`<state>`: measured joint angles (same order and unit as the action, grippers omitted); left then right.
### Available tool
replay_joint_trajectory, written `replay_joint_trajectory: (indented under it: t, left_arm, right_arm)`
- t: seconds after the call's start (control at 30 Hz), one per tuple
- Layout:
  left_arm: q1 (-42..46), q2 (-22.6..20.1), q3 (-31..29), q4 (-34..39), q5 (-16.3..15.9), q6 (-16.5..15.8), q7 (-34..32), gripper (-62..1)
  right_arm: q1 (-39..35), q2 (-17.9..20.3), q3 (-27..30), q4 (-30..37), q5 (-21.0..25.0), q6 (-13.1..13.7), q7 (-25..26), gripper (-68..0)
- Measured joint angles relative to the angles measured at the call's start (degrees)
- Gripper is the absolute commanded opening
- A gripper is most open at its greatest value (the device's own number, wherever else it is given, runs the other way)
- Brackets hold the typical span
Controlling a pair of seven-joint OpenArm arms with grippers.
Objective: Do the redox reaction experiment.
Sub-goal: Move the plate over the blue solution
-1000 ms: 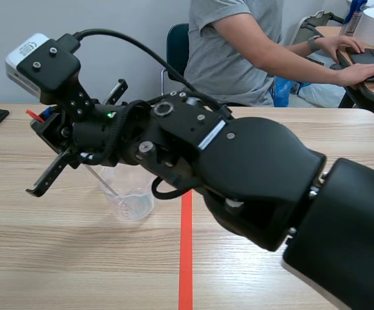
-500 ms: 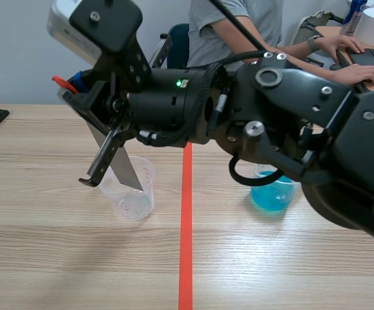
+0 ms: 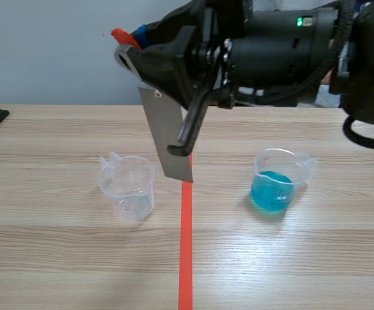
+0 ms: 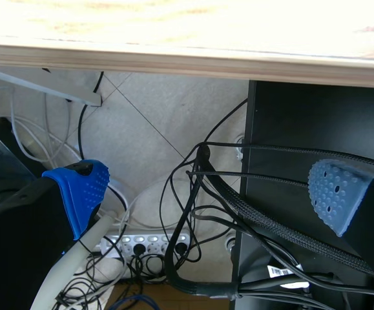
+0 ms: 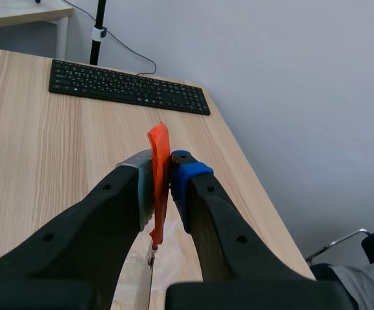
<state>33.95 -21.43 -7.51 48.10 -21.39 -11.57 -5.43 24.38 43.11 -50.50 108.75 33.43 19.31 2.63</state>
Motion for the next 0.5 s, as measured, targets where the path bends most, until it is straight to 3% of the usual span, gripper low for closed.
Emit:
replay_joint_trajectory:
  t: [0.27,0.5]
  left_arm:
    - [0.00,0.00,0.00,0.00,0.00,0.00,0.00,1.4]
    - [-0.02,0.02,0.00,0.00,0.00,0.00,1.05,1.4]
  right_arm:
    - [0.02,11.72,6.29,-0.04,5.27,6.40,1.03,-66.2]
    - [0.02,20.00,7.32,-0.20,6.73,6.64,3.69,-66.2]
